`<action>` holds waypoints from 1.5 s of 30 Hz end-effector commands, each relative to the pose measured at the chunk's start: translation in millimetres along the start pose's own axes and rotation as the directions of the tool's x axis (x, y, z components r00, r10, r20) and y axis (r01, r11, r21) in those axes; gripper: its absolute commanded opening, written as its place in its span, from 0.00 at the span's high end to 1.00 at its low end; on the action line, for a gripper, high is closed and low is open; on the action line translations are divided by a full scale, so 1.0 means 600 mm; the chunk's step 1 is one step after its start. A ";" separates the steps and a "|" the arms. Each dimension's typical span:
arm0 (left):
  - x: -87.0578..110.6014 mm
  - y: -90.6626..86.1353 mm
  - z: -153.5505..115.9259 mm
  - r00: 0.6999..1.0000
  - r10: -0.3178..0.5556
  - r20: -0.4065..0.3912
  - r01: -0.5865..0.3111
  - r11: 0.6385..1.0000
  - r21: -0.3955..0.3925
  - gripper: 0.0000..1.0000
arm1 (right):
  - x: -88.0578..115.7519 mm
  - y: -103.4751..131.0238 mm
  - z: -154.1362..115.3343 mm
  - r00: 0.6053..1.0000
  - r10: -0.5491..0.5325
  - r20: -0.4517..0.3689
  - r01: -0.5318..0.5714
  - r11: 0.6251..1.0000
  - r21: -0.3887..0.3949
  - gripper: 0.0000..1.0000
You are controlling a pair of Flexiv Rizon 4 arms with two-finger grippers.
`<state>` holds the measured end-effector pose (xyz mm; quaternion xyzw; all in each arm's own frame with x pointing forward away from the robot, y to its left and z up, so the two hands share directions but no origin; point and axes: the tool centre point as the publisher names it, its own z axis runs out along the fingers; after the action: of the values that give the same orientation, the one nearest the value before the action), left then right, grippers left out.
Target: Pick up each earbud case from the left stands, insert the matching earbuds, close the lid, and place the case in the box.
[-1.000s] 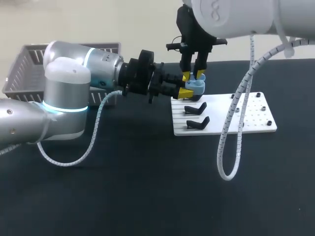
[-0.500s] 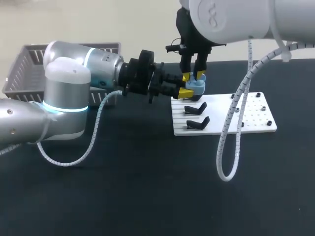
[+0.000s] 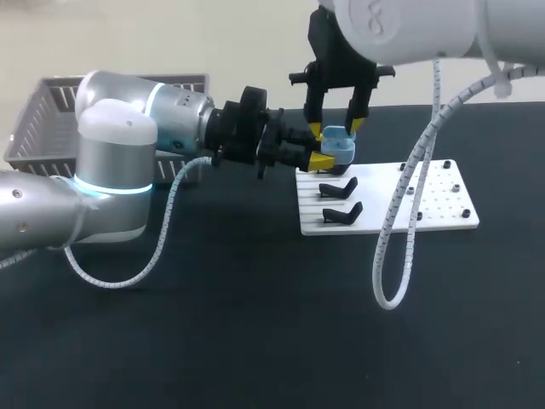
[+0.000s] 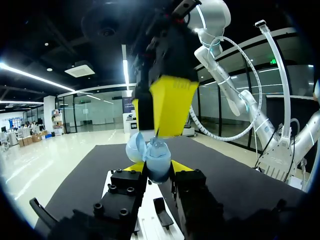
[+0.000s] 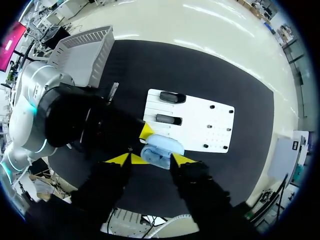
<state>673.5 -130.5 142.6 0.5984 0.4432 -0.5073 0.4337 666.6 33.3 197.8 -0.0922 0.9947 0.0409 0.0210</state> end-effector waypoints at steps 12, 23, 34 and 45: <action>0.001 0.000 0.000 1.000 0.001 0.001 -0.001 1.000 -0.001 1.00 | -0.068 -0.076 -0.050 0.934 0.332 0.133 -0.314 0.939 -0.141 0.00; 0.001 0.000 0.000 1.000 0.001 0.001 -0.001 1.000 -0.001 1.00 | -0.090 -0.127 0.004 0.908 0.414 0.071 -0.409 0.910 -0.075 0.00; 0.001 0.000 0.000 1.000 0.001 0.001 -0.001 1.000 -0.001 1.00 | -0.072 -0.142 0.041 0.907 0.420 0.021 -0.420 0.907 -0.016 0.00; 0.001 0.000 0.000 1.000 0.001 0.001 -0.001 1.000 -0.001 1.00 | -0.045 -0.128 0.051 0.918 0.396 -0.020 -0.396 0.918 0.010 0.00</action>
<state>673.5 -130.4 142.6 0.5985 0.4433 -0.5073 0.4336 710.9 -34.6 161.2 0.1105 0.9930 0.0409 0.0009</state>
